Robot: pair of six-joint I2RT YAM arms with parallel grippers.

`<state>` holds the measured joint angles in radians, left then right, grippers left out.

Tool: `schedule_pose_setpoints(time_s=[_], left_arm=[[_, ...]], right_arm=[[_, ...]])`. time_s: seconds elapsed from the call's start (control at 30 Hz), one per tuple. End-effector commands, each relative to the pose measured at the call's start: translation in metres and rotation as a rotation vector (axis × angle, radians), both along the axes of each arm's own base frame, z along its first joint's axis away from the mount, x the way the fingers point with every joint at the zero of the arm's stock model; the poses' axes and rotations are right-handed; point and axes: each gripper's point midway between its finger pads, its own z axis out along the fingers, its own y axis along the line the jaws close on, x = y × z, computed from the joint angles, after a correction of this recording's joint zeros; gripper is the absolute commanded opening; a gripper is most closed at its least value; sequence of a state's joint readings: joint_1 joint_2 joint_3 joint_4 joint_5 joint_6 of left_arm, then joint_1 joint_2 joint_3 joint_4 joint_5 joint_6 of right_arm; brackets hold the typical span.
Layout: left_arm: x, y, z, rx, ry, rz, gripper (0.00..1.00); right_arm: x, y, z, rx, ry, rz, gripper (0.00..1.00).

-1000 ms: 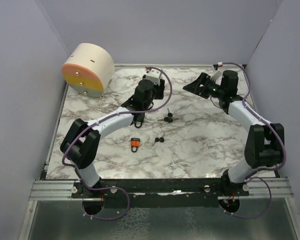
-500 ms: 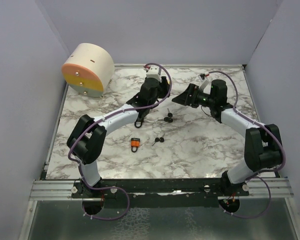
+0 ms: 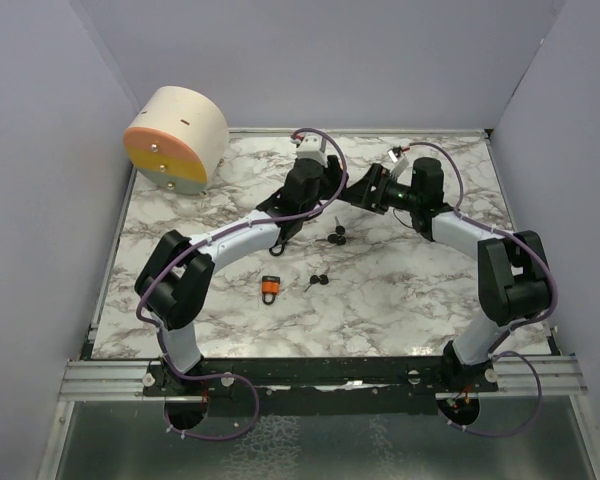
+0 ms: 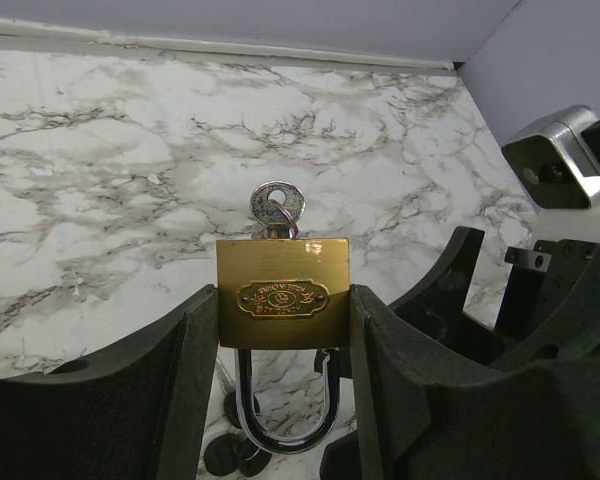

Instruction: Unlock with the key

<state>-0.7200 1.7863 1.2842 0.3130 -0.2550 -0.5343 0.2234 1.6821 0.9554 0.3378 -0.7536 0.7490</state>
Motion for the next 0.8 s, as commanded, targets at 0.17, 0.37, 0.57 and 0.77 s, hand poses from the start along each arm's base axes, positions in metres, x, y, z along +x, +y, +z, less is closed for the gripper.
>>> schedule_pose_setpoints(time_s=[0.17, 0.37, 0.57, 0.77], left_arm=[[-0.011, -0.002, 0.053, -0.131, -0.094, -0.020, 0.00], [-0.019, 0.003, 0.075, -0.165, -0.129, -0.030, 0.00], [-0.022, 0.003, 0.081, -0.200, -0.123, -0.039, 0.00], [-0.016, 0.011, 0.080, -0.204, -0.121, -0.006, 0.00]], right_arm=[[0.021, 0.007, 0.008, 0.034, -0.023, -0.008, 0.98], [0.026, 0.008, -0.003, 0.025, -0.001, -0.010, 0.98], [0.030, 0.009, -0.009, 0.022, 0.009, -0.010, 0.98], [0.032, 0.009, 0.001, 0.016, -0.024, -0.004, 0.98]])
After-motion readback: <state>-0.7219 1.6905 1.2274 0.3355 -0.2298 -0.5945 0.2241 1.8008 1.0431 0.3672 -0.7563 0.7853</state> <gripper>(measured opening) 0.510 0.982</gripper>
